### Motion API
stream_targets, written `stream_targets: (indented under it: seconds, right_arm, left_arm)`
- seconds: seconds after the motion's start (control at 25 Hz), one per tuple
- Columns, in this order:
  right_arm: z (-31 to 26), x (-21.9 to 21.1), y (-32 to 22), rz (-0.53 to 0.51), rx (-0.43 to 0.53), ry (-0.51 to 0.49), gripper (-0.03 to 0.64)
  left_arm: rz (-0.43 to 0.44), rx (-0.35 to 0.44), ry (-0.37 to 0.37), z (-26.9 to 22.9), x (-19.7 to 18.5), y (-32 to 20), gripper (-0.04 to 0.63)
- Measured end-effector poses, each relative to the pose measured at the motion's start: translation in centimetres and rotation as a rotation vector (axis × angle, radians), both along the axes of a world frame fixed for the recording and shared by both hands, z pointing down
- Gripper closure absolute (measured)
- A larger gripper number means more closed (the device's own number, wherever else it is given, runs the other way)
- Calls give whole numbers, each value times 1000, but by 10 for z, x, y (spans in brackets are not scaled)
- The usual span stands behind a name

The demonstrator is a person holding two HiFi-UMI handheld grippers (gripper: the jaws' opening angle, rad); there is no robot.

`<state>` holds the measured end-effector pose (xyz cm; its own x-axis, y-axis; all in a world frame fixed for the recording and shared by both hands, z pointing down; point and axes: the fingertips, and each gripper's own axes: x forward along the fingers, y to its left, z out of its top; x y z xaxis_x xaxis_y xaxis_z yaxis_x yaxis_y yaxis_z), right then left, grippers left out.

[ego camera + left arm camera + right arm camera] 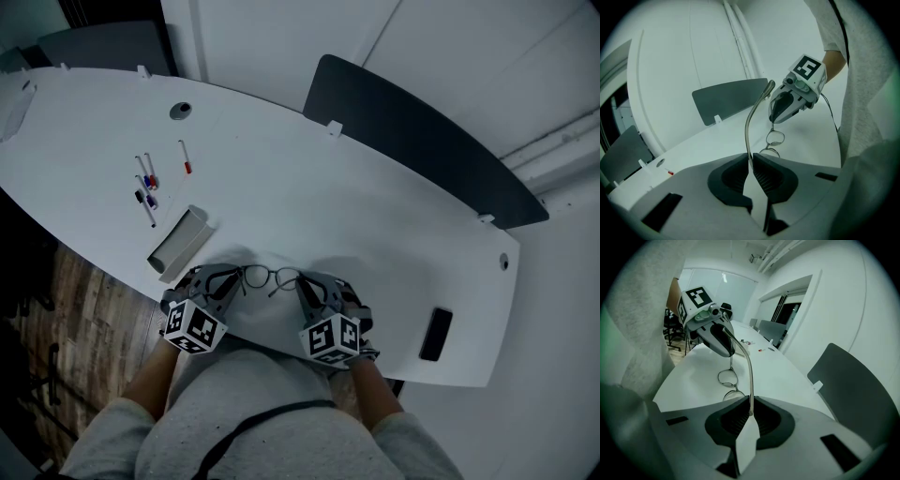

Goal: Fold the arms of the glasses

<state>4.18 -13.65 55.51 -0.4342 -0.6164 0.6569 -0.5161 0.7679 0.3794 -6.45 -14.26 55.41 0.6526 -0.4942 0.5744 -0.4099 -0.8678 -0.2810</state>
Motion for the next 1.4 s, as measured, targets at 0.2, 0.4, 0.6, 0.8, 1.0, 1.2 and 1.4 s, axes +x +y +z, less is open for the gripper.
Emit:
stream_targets:
  seconds: [0.2, 0.4, 0.6, 0.8, 1.0, 1.2, 1.4]
  right_arm:
    - [4, -7, -1, -70, 27, 91, 577]
    - [7, -11, -4, -99, 39, 139, 575]
    - [12, -17, -4, -164, 63, 229, 575]
    - [17, -22, -6, -232, 79, 316, 575]
    - [22, -25, -7, -293, 98, 392, 575]
    - [28, -28, -7, -388, 127, 508, 575]
    - [29, -31, -9, -442, 142, 574, 574]
  left_arm:
    - [5, 3, 1, 0, -2, 0, 554]
    - [4, 4, 4, 1, -4, -1, 554]
    - [15, -1, 8, 2, -6, 0, 554]
    - [31, -2, 15, 0, -6, 0, 554]
    - [40, -3, 20, 0, -8, 4, 554]
    - [47, 1, 13, 0, -8, 6, 554]
    - [50, -4, 8, 2, -10, 7, 554]
